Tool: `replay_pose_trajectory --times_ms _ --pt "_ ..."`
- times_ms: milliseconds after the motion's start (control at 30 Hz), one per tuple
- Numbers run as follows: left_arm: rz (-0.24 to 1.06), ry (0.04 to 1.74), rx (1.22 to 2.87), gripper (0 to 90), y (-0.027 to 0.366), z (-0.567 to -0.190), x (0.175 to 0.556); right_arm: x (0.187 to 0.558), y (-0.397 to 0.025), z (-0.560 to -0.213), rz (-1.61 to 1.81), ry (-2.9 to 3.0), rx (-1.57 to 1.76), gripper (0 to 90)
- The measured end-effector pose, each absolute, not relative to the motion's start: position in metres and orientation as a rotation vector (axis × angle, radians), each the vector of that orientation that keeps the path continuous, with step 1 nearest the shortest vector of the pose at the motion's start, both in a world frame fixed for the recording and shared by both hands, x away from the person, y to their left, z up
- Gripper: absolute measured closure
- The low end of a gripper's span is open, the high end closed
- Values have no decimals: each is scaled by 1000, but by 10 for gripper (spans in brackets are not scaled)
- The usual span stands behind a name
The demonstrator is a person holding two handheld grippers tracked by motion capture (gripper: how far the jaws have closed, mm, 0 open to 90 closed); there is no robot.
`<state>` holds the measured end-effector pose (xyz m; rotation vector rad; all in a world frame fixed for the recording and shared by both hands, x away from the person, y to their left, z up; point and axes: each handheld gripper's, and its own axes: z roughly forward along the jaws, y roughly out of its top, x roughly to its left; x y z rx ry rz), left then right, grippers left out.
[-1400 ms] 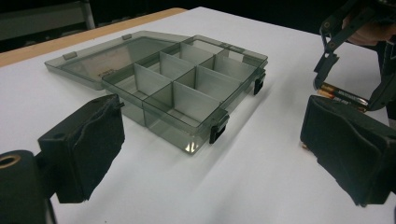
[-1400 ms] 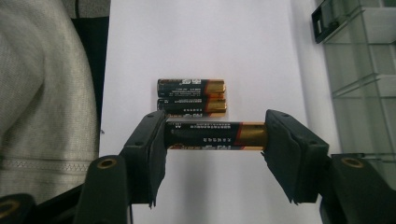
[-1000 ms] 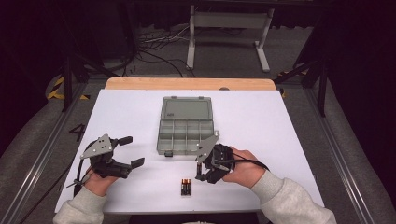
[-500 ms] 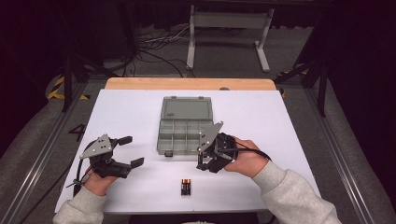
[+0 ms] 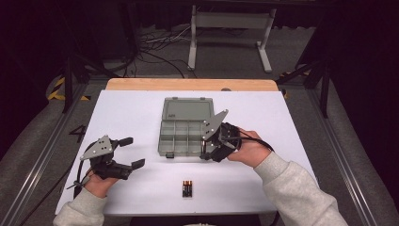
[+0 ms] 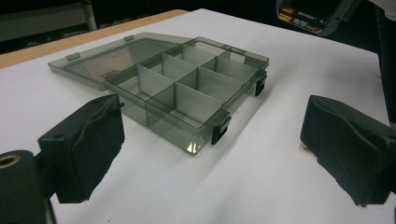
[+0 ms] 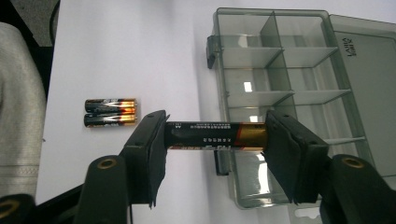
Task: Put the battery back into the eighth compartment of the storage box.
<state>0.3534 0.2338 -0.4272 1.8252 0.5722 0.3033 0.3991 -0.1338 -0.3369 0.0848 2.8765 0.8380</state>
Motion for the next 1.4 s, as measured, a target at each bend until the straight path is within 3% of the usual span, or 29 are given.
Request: replay_pose_trajectory --times_ms 767,1400 --pt "301 572 1829 68 234 -427 354 441 -139 -336 859 2860 130 416" --pt "300 573 1823 68 234 -427 354 463 -134 -365 797 2921 125 416"
